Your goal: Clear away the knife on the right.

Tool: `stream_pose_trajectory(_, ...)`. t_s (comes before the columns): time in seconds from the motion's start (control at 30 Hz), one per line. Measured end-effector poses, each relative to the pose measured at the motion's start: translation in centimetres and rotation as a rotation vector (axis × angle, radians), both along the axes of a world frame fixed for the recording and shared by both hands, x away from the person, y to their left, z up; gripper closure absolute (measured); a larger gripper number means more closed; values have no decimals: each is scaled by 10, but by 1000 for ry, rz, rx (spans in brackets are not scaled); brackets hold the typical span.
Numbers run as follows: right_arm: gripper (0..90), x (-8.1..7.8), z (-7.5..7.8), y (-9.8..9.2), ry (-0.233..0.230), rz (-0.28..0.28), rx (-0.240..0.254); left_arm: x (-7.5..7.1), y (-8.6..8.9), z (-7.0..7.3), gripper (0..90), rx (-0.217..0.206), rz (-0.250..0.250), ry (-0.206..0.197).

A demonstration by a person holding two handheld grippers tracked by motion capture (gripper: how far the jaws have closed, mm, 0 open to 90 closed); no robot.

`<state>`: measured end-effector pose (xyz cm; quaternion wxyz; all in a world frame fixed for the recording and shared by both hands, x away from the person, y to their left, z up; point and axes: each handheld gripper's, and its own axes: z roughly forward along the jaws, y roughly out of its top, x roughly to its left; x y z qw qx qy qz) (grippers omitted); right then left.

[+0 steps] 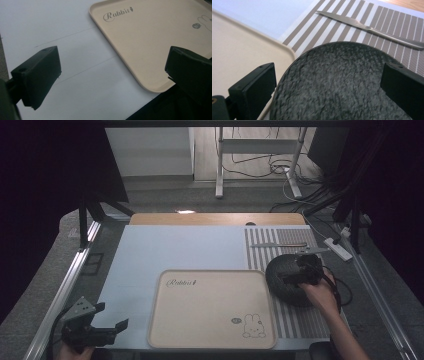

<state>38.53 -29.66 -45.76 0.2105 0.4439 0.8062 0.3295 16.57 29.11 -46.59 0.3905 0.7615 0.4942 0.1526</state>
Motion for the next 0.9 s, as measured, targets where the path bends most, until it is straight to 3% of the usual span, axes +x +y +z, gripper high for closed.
stream_pose_trajectory(0.2, 9, 19, -1, -3, 50, -58, 38, 0, 2, 0, 13, -17, 4, 0)
stream_pose_trajectory(0.43, 9, 39, -8, 1, 80, -76, -57, -1, 5, 0, 11, -43, 20, -7)
stream_pose_trajectory(0.63, 9, 55, -9, 2, 131, -99, -32, -2, 6, 0, 11, -52, 22, -14)
stream_pose_trajectory(0.9, 9, 77, -13, 5, 132, -124, -74, -2, 7, 0, 11, -63, 21, -18)
